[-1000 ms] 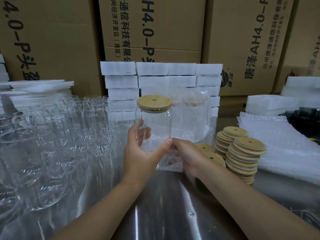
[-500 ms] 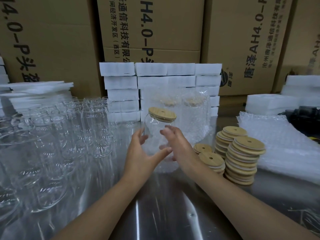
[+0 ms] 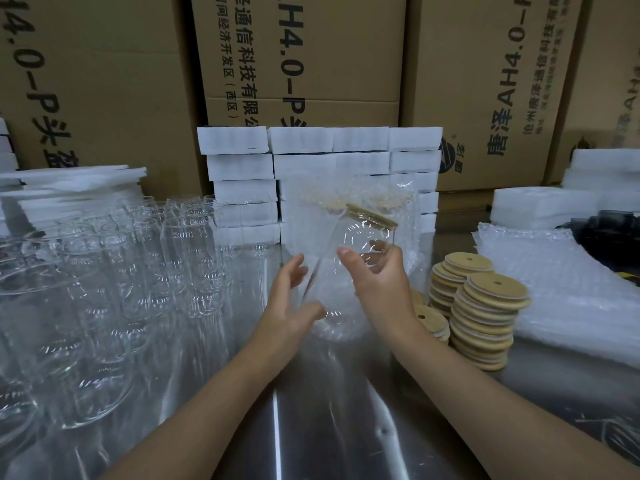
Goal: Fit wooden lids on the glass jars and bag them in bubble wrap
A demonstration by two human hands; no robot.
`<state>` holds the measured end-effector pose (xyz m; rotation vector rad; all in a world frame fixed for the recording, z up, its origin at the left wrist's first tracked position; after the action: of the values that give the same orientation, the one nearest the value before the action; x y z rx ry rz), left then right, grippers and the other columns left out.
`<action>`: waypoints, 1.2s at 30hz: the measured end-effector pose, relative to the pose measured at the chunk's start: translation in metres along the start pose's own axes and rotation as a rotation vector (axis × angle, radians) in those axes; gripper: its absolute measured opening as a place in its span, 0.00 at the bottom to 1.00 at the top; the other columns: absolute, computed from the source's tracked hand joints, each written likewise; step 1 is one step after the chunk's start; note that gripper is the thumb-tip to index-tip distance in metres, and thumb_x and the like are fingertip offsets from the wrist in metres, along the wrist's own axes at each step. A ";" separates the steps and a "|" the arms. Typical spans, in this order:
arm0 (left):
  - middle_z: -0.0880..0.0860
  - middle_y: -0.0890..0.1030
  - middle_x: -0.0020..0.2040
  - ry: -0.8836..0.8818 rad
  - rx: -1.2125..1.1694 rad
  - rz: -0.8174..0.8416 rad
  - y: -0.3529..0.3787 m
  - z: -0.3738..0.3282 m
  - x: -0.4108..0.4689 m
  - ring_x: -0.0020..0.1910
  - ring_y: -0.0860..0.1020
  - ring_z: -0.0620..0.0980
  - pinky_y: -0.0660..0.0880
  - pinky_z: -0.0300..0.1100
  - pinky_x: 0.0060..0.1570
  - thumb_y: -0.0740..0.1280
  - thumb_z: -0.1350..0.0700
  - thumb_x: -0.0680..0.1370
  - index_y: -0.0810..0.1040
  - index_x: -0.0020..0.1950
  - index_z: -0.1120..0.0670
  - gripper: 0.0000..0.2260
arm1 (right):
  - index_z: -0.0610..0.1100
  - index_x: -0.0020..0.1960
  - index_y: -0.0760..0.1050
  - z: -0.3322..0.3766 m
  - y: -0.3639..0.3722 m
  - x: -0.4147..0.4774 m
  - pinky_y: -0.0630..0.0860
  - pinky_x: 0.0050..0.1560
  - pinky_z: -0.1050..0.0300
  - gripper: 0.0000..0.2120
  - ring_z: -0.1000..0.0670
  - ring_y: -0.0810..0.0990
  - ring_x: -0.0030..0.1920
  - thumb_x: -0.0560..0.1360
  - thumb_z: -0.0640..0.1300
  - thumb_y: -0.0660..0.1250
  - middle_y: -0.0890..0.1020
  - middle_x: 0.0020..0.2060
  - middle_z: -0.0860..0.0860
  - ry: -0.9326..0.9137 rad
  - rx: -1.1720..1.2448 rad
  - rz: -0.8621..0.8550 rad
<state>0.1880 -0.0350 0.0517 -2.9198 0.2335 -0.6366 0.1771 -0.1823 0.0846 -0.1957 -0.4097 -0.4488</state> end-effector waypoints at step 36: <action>0.51 0.74 0.33 -0.111 -0.084 -0.264 -0.007 0.003 0.011 0.29 0.74 0.42 0.75 0.32 0.29 0.58 0.65 0.80 0.74 0.56 0.51 0.12 | 0.53 0.61 0.62 0.007 -0.004 -0.006 0.68 0.44 0.65 0.33 0.55 0.72 0.51 0.64 0.59 0.76 0.74 0.54 0.56 -0.197 -0.097 -0.050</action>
<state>0.2003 -0.0298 0.0545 -3.0828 -0.1439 -0.5069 0.1674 -0.1817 0.0887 -0.3256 -0.5869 -0.5005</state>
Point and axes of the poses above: each hand's wrist, its own x-axis towards the middle knuckle, its own y-axis out of the palm, z = x × y, the point moved 3 cm from there along x, towards the middle knuckle
